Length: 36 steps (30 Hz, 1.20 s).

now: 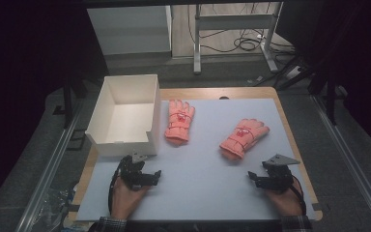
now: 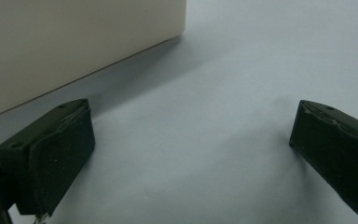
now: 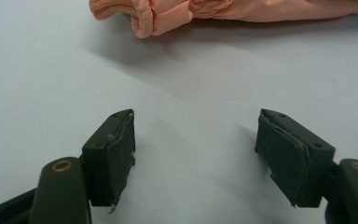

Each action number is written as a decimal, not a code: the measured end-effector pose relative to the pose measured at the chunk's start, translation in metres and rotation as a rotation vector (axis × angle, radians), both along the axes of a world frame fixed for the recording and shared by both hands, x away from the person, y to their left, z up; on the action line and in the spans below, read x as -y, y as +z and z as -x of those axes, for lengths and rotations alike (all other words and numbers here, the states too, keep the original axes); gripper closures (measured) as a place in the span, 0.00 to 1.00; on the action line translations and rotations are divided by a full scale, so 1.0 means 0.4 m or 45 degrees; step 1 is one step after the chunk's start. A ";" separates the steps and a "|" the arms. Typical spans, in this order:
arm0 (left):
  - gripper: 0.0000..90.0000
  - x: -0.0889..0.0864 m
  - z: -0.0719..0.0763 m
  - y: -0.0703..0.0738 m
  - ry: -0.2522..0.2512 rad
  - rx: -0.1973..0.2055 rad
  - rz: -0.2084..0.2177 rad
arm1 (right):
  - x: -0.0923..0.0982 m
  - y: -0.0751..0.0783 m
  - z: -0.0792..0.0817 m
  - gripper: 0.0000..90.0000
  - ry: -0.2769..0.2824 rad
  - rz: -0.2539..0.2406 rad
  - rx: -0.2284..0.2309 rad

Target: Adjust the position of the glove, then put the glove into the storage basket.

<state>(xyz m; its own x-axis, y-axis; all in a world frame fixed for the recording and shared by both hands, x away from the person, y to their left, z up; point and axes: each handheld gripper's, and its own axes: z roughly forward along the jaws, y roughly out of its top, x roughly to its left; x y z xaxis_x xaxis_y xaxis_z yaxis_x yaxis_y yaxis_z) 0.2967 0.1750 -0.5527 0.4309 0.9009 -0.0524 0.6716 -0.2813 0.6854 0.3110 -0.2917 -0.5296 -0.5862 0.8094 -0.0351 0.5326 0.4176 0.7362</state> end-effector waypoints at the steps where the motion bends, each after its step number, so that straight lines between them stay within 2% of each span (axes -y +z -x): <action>1: 0.00 0.000 0.000 0.000 0.000 0.001 0.001 | 0.000 0.000 0.000 0.32 0.000 -0.002 0.000; 29: 0.00 -0.001 0.001 0.000 -0.004 0.002 -0.002 | 0.002 0.003 -0.001 0.32 0.004 -0.007 -0.009; 30: 0.00 -0.001 0.001 0.000 -0.004 0.002 -0.002 | 0.007 0.006 -0.005 0.35 0.006 -0.029 -0.023; 32: 0.00 -0.001 0.001 0.000 -0.004 0.002 -0.002 | 0.014 0.011 -0.010 0.42 0.003 -0.030 -0.035; 33: 0.00 -0.001 0.001 0.000 -0.004 0.002 -0.002 | 0.016 0.015 -0.014 0.50 0.005 -0.030 -0.037; 34: 0.00 -0.001 0.001 0.000 -0.004 0.002 -0.002 | 0.016 0.015 -0.014 0.50 0.005 -0.030 -0.037; 35: 0.00 -0.001 0.001 0.000 -0.004 0.002 -0.002 | 0.018 0.020 -0.018 0.59 0.012 -0.031 -0.042; 36: 0.00 -0.001 0.001 0.000 -0.004 0.002 -0.002 | 0.019 0.028 -0.030 0.76 0.040 -0.018 -0.040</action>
